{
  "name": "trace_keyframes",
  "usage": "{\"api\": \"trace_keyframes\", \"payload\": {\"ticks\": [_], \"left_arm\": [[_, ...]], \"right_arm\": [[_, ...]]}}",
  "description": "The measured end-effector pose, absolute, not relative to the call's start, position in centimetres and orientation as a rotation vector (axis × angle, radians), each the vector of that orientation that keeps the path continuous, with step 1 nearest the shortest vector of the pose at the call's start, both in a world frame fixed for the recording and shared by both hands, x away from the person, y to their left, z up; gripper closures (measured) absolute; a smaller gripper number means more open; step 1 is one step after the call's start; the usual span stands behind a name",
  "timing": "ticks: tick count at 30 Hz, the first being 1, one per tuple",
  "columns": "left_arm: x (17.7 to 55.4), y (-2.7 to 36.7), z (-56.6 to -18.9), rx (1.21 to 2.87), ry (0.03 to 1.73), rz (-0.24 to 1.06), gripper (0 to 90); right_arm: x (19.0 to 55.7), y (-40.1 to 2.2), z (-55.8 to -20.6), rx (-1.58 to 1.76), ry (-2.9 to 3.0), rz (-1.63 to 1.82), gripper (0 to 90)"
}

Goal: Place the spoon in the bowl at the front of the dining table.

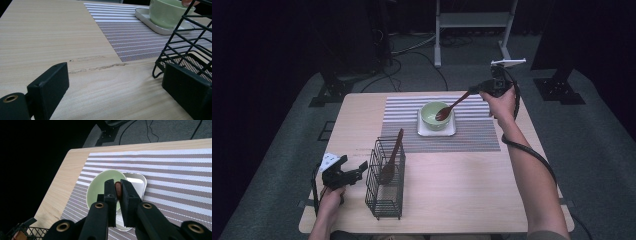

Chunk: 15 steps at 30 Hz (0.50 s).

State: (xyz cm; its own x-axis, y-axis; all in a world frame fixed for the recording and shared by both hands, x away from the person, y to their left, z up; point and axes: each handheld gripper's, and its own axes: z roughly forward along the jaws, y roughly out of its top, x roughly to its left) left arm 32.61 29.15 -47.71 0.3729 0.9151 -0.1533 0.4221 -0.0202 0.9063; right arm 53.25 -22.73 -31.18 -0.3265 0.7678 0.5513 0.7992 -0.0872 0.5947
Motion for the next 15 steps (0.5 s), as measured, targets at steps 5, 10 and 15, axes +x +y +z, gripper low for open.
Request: {"api": "trace_keyframes", "payload": {"ticks": [5, 10, 15], "left_arm": [[32.6, 29.1, -47.7, 1.625, 1.214, 0.612, 6.4], [32.6, 29.1, -47.7, 1.624, 1.215, 0.612, 6.5], [32.6, 29.1, -47.7, 1.623, 1.213, 0.611, 6.4]], "right_arm": [[53.5, -22.6, -31.6, -1.810, -2.089, -1.411, 83.3], [53.8, -22.5, -32.0, -1.816, -2.079, -1.411, 83.3], [54.0, -22.5, -32.5, -1.822, -2.068, -1.406, 83.3]]}}
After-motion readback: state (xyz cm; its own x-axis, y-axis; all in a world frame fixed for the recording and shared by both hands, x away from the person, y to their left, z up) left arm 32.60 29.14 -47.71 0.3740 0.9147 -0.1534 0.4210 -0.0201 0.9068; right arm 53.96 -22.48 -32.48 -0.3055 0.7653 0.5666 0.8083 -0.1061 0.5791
